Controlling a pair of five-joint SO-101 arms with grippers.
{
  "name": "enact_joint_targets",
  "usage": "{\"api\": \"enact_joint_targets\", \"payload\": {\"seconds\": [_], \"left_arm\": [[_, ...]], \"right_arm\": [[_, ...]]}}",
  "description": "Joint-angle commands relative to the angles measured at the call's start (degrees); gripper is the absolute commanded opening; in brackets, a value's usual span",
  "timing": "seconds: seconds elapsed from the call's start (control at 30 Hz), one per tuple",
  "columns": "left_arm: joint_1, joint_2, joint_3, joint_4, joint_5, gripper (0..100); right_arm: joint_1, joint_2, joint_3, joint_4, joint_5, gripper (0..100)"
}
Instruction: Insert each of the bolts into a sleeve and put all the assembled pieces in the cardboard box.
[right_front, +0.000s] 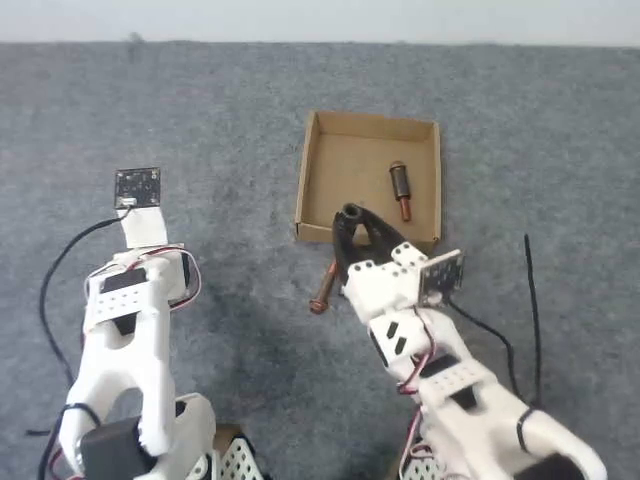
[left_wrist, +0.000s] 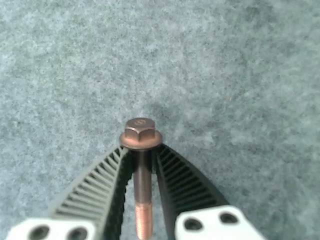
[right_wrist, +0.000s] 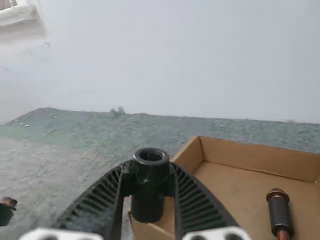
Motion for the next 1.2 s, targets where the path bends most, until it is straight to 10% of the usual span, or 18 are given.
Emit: {"api": "enact_joint_targets", "payload": {"seconds": [0.0,0.67,1.17], "left_arm": [[-0.09,-2.99,-0.66,-1.58,0.26,1],[-0.09,-2.99,-0.66,-1.58,0.26,1],[-0.09,-2.99,-0.66,-1.58,0.26,1]], "right_arm": [[-0.84,-5.85,1.49,1.8,2.99,0.7],[-7.08,-3.91,1.41,11.03,5.1,0.7],[-7.16,28.09,0.79,-27.65,8.79,0.7]]}}
